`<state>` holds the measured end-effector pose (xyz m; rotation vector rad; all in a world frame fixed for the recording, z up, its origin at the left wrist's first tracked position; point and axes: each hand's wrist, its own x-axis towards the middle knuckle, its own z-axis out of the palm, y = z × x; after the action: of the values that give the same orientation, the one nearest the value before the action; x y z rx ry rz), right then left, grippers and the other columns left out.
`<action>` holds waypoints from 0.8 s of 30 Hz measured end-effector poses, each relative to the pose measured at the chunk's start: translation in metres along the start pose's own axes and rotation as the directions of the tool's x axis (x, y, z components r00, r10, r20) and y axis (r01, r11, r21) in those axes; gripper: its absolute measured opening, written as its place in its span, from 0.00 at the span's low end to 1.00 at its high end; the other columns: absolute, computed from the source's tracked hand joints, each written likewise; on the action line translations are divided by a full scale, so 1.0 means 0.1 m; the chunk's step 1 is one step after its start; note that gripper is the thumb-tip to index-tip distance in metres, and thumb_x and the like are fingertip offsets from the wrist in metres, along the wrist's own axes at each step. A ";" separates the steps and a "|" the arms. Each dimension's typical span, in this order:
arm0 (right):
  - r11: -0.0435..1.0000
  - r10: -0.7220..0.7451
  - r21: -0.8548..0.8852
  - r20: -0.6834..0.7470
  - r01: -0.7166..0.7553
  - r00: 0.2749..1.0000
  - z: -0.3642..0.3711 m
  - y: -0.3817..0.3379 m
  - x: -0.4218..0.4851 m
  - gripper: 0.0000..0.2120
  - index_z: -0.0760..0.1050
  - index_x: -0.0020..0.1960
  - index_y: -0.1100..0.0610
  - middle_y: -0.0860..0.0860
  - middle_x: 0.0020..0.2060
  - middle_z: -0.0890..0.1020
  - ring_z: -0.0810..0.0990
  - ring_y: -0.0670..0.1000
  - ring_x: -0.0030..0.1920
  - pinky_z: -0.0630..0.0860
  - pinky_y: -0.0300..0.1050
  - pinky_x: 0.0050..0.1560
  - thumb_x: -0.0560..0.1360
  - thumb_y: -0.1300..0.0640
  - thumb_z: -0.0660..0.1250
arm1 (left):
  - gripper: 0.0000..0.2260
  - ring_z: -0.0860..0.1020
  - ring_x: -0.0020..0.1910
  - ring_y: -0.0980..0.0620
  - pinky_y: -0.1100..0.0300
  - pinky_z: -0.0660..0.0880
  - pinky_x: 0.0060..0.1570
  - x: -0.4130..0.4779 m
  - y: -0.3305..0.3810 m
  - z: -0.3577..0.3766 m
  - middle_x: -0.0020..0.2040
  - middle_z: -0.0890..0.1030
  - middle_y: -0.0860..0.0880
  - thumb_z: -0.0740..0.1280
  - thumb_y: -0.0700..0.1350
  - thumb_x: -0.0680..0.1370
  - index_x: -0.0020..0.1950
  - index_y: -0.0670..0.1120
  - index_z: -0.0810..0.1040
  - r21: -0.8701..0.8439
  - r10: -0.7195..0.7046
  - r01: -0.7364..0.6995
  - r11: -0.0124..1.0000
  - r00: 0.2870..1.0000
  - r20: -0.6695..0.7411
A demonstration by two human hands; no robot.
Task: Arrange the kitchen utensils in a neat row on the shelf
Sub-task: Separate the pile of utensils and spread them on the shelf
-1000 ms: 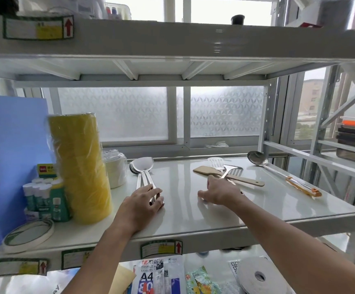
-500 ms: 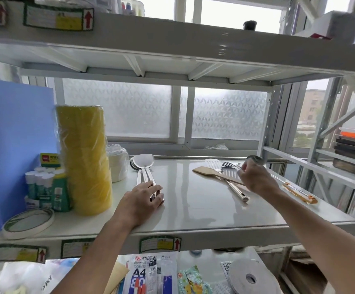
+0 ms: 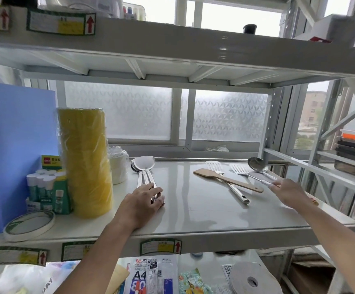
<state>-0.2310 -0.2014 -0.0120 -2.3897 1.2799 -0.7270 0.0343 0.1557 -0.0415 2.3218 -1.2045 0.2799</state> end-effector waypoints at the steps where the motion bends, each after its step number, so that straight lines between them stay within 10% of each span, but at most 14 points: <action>1: 1.000 -0.005 -0.030 0.012 0.006 1.000 0.03 0.04 0.00 0.11 0.84 0.52 0.59 0.60 0.49 0.86 0.80 0.59 0.49 0.71 0.49 0.46 0.81 0.54 0.66 | 0.17 0.71 0.70 0.54 0.51 0.69 0.65 0.00 0.00 0.00 0.70 0.75 0.55 0.58 0.58 0.83 0.69 0.58 0.76 0.003 0.001 -0.001 1.000 1.000 -0.001; 6: 0.987 0.036 -0.155 0.014 -0.033 0.999 0.14 0.12 0.03 0.15 0.82 0.63 0.54 0.58 0.60 0.84 0.80 0.61 0.62 0.74 0.54 0.63 0.77 0.51 0.70 | 0.18 0.71 0.71 0.54 0.51 0.69 0.65 0.01 -0.01 0.01 0.71 0.74 0.55 0.58 0.58 0.83 0.70 0.58 0.75 0.006 0.003 -0.003 1.000 1.000 0.001; 14: 0.992 -0.114 -0.080 -0.211 0.099 0.971 0.27 -0.05 0.06 0.14 0.82 0.57 0.57 0.62 0.56 0.83 0.80 0.65 0.56 0.77 0.57 0.57 0.82 0.57 0.59 | 0.18 0.71 0.71 0.54 0.51 0.69 0.65 0.02 -0.03 0.03 0.71 0.74 0.55 0.58 0.58 0.82 0.70 0.57 0.76 0.003 0.006 -0.006 1.000 1.000 0.002; 24: 0.948 -0.159 -0.260 0.111 0.183 0.981 0.58 -0.59 0.07 0.19 0.71 0.72 0.53 0.60 0.65 0.78 0.75 0.63 0.65 0.73 0.57 0.63 0.81 0.52 0.63 | 0.16 0.77 0.61 0.55 0.51 0.74 0.57 0.05 -0.08 0.06 0.61 0.78 0.61 0.58 0.59 0.79 0.62 0.58 0.78 0.007 -0.053 0.054 0.999 0.996 -0.077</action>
<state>-0.1553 -0.1723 -0.0270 -2.7461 1.2126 -0.5116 0.0432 0.1524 -0.0477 2.3254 -1.1045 0.3527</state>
